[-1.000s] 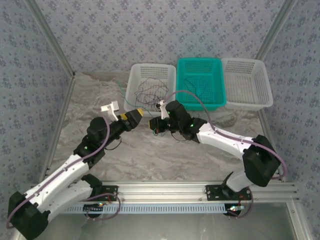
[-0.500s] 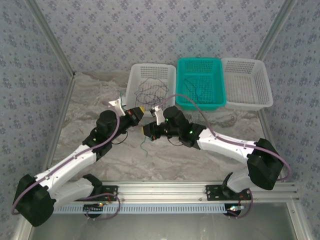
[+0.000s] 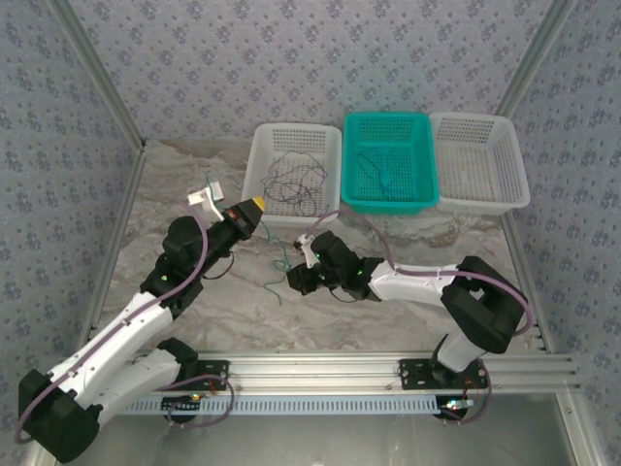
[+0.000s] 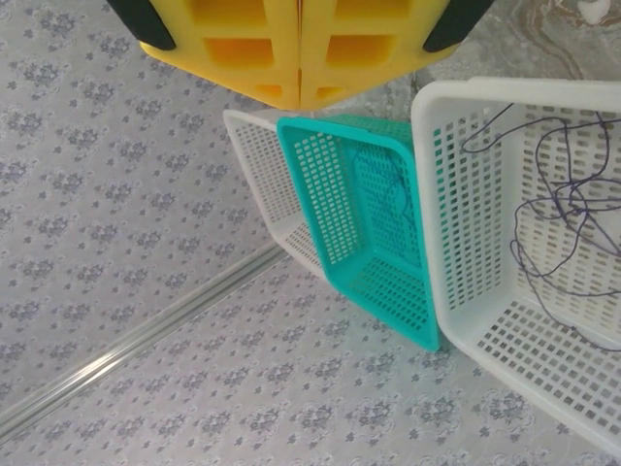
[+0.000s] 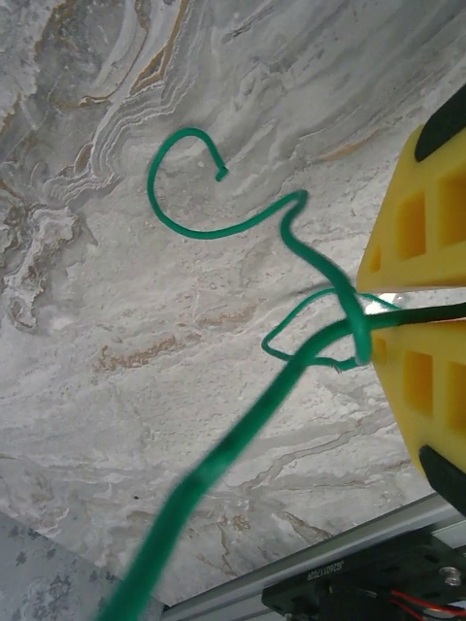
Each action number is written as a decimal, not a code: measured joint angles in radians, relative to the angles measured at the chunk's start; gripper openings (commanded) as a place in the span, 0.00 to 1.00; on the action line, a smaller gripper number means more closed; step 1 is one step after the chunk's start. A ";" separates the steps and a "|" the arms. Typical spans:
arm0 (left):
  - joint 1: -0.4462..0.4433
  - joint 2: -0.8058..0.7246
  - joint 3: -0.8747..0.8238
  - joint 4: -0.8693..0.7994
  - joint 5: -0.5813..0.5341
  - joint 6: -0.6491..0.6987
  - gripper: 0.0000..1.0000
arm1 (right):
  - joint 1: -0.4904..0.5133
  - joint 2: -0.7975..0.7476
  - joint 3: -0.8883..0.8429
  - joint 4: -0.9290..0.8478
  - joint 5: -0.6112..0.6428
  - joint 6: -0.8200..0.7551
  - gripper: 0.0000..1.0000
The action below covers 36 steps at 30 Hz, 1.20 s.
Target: Untangle the cables
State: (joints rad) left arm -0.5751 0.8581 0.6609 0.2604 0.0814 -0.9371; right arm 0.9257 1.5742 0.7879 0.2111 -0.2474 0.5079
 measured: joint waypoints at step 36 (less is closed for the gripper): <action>0.046 0.048 0.061 -0.179 0.115 0.062 0.00 | 0.010 -0.500 -0.251 -0.101 0.061 -0.083 0.71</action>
State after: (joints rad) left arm -0.5289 0.9066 0.7219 0.0818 0.1963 -0.8749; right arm 0.9356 1.0740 0.5373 0.1097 -0.1864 0.4248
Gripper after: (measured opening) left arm 0.076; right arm 0.666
